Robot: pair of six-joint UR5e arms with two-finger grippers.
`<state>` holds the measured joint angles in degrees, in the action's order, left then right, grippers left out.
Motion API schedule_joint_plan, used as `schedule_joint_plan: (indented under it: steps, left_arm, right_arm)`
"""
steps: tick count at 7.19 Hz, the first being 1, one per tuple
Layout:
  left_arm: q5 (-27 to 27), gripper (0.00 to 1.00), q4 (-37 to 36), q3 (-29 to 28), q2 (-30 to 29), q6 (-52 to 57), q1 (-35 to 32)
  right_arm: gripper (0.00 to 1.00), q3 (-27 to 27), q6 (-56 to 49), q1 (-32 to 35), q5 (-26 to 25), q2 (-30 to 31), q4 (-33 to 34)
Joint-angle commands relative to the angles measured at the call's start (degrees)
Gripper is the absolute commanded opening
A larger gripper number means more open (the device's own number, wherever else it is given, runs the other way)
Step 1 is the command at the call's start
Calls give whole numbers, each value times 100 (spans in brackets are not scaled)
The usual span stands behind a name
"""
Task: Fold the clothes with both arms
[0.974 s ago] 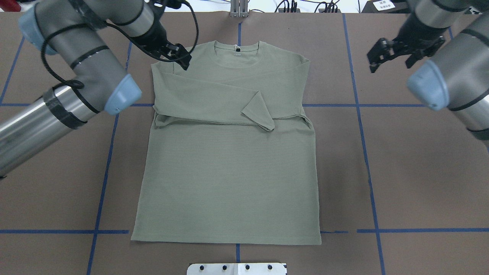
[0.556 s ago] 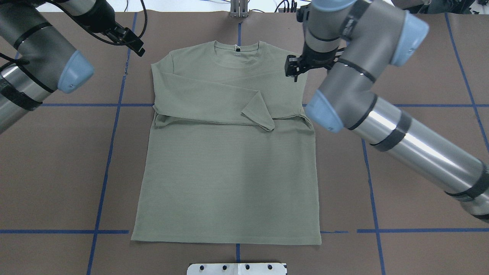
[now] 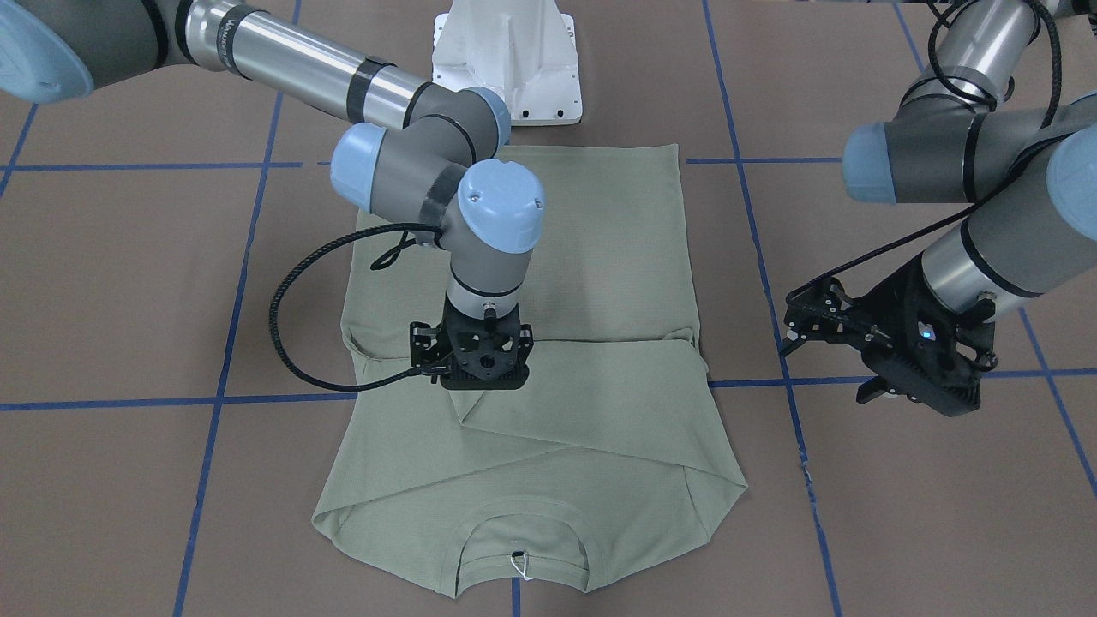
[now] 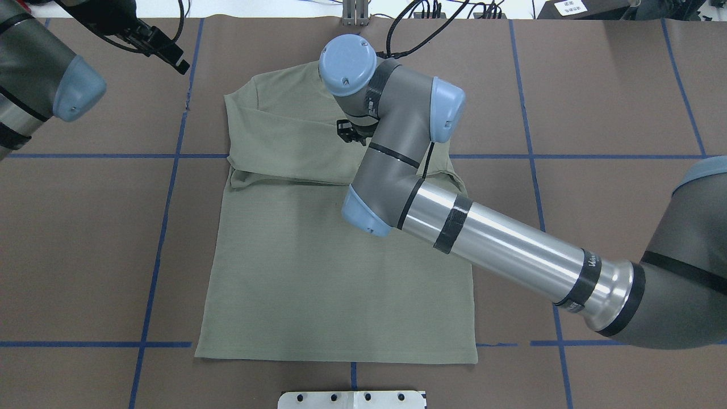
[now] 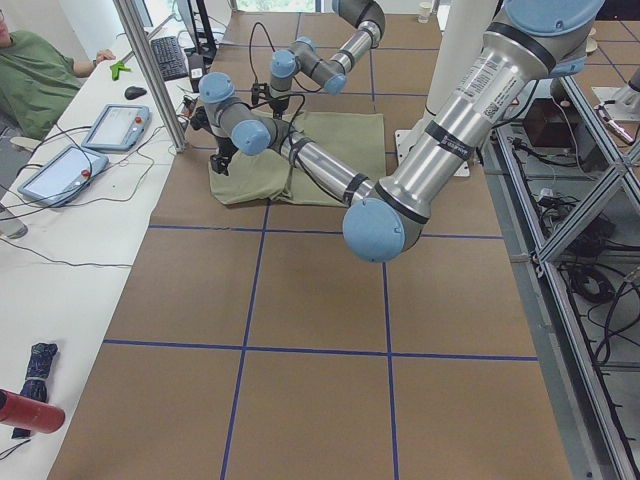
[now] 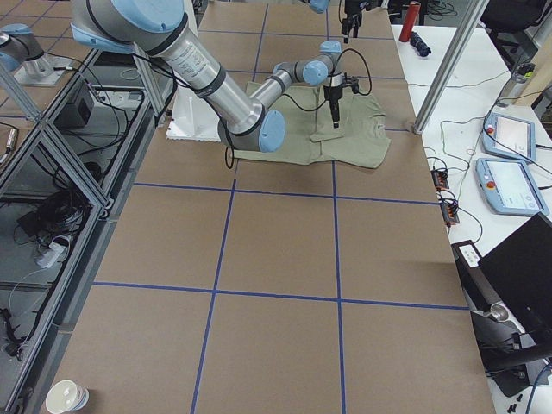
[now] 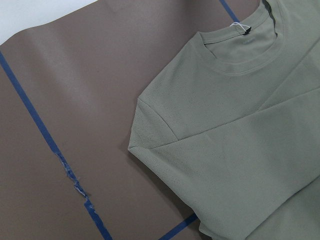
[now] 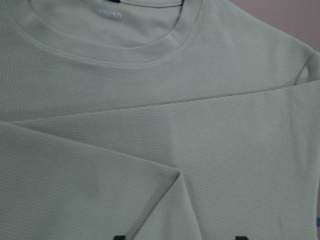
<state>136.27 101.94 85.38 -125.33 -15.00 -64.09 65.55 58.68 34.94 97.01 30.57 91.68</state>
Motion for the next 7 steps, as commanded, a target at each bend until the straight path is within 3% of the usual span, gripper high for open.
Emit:
schedule_joint_plan:
  steps: [1,5,7]
  left_arm:
    - [14,100,1,5,8,6,-7]
    - [14,100,1,5,8,6,-7]
    - [14,100,1,22,8,-3,2]
  right_arm:
    - [70,-410,29,-303,-471,-121,-385]
    - [62,-517,21,-427,-648,-148,-466]
    - [35,-535,-75,-445,-640,-148,-449]
